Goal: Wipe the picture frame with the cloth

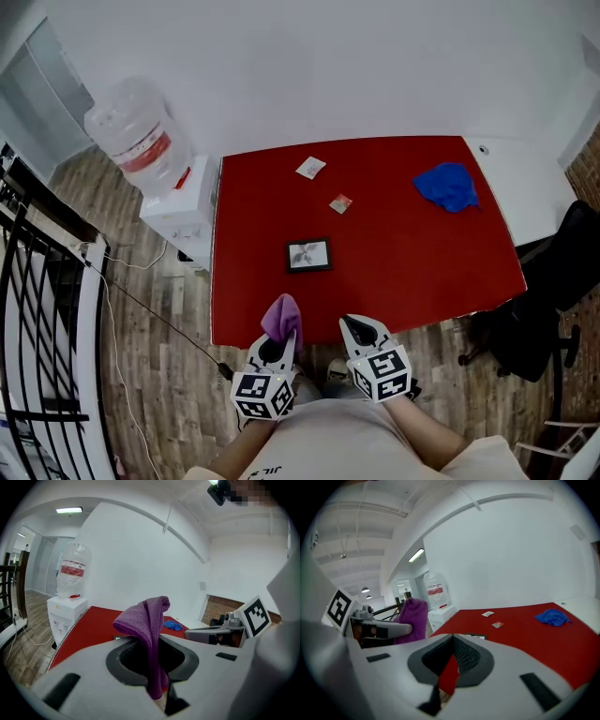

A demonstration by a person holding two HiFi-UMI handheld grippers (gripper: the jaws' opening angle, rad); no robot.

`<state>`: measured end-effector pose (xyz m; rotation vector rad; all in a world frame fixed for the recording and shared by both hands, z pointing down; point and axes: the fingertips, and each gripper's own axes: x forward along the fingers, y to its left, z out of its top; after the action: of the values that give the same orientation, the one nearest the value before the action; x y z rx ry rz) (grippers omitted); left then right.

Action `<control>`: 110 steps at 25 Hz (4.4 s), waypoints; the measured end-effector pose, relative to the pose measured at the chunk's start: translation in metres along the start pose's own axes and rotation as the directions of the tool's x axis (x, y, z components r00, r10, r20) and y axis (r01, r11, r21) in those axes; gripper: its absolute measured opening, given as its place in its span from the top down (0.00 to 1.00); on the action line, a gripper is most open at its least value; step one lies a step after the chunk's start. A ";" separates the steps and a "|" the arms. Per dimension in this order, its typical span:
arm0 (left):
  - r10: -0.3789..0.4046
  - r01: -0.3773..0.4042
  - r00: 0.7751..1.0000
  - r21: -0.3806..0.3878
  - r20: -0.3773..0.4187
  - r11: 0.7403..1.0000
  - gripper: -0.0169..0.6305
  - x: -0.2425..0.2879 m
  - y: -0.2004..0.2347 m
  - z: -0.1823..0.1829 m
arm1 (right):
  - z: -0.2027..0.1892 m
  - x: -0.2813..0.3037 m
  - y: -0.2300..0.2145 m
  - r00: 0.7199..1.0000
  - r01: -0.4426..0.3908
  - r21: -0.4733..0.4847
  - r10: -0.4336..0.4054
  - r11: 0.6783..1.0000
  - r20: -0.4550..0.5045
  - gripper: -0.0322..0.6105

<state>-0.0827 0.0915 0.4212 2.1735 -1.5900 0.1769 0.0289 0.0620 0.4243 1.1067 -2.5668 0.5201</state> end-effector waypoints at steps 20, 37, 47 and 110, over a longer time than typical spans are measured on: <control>-0.067 0.069 0.997 0.041 -0.032 0.997 0.89 0.055 0.059 0.039 | 0.037 0.079 -0.013 0.998 0.056 0.035 -0.057 0.998 0.007 0.94; -0.075 0.125 0.977 0.248 -0.201 0.961 0.89 0.132 0.099 0.031 | 0.026 0.123 -0.048 0.995 0.078 0.049 -0.075 0.996 -0.060 0.94; -0.045 0.224 0.912 0.406 -0.407 0.886 0.89 0.212 0.145 -0.027 | 0.018 0.161 -0.053 0.995 0.073 0.080 -0.067 0.994 -0.068 0.94; -0.066 0.709 0.513 0.379 -0.856 0.595 0.89 0.273 0.104 -0.138 | -0.033 0.172 -0.082 0.994 0.077 0.268 -0.053 0.960 -0.094 0.94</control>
<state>-0.0679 -0.1149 0.6692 2.3529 -0.4016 1.5843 -0.0195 -0.0852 0.5410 1.2217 -2.4262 0.9052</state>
